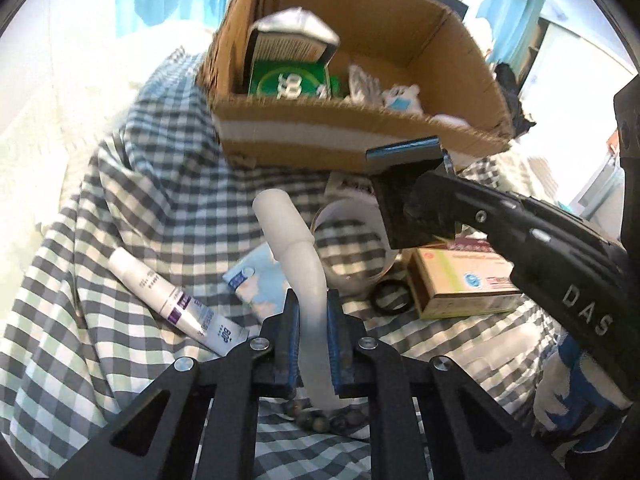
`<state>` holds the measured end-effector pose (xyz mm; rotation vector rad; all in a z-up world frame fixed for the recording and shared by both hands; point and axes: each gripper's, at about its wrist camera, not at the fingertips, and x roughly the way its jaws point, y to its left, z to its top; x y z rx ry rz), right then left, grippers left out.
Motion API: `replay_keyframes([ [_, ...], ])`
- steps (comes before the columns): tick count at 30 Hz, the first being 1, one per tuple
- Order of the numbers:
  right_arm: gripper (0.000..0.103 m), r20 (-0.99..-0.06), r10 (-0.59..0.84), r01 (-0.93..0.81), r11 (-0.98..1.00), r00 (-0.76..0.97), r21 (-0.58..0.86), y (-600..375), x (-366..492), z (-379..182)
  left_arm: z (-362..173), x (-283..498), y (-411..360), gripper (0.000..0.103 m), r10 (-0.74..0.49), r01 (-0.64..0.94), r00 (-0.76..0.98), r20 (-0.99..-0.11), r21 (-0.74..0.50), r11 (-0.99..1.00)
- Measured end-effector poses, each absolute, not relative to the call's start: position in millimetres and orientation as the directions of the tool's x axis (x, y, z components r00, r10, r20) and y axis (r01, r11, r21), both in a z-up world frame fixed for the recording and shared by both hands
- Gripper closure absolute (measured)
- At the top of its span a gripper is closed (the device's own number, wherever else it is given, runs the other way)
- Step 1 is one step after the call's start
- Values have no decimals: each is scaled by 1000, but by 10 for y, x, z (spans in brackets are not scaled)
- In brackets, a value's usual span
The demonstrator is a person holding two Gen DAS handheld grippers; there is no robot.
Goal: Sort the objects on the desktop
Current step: 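Grasp the white tube with the left tool while the right grasps the black roll, then lift the white tube and black roll and carry them over the box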
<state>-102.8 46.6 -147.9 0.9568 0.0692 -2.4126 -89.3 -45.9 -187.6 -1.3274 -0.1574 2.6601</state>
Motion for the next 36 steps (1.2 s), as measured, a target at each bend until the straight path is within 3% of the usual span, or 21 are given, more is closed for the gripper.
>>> replay_keyframes([
  [18, 96, -385, -428, 430, -899, -818, 86, 774, -262, -830, -1207, -454, -340, 91, 172, -174, -793, -584, -55, -983],
  [36, 96, -201, -325, 325, -945, -924, 35, 1157, 240, -111, -381, -249, -295, 91, 159, -181, -918, -363, 28, -983],
])
